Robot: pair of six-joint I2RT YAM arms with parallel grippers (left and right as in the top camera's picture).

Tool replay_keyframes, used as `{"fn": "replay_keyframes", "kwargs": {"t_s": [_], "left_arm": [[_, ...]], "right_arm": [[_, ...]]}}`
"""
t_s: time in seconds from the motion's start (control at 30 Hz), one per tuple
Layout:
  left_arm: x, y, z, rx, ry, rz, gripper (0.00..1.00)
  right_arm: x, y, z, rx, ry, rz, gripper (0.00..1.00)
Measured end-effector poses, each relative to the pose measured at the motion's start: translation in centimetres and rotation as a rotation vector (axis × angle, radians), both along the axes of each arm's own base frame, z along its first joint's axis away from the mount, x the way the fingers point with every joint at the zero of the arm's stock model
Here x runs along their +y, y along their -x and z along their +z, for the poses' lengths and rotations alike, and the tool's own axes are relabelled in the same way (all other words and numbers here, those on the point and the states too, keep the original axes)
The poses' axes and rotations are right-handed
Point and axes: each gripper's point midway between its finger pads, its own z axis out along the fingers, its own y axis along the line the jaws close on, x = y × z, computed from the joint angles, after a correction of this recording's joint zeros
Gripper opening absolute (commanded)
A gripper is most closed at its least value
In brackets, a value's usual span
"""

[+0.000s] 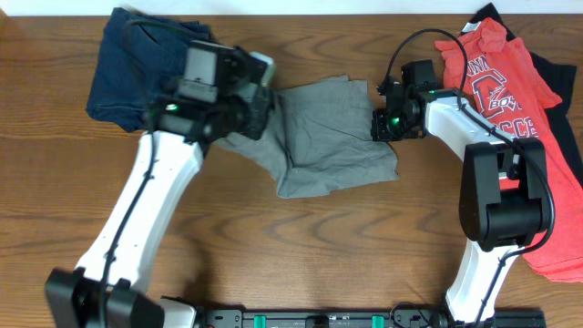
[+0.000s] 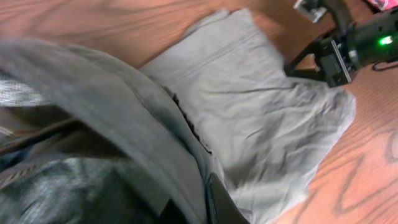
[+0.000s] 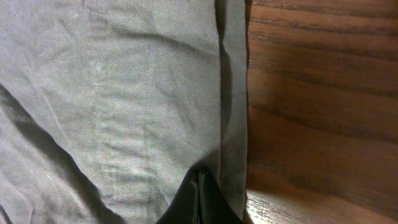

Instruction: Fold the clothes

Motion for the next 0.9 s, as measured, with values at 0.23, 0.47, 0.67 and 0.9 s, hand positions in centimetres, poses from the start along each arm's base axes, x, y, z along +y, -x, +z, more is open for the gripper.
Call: {"fn": "replay_keyframes", "kwargs": {"t_s": [0.23,0.47,0.67,0.9], "left_arm": [[-5.3,-1.4,-2.3,-0.008,0.039,-0.062,0.06],[-10.5,-0.7,-3.5,-0.017,0.073,-0.14,0.06],[-14.1,0.2,-2.2,-0.072,0.124,-0.196,0.06],[-16.5,0.2,-1.5,-0.105,0.18,-0.206,0.06]], "right_arm": [[0.0,0.0,0.0,-0.001,-0.001,-0.001,0.01],[0.1,-0.1,0.0,-0.002,-0.008,-0.011,0.01],[0.1,-0.1,0.0,-0.002,-0.01,-0.013,0.01],[0.1,-0.1,0.0,0.0,-0.012,-0.019,0.01]]}}
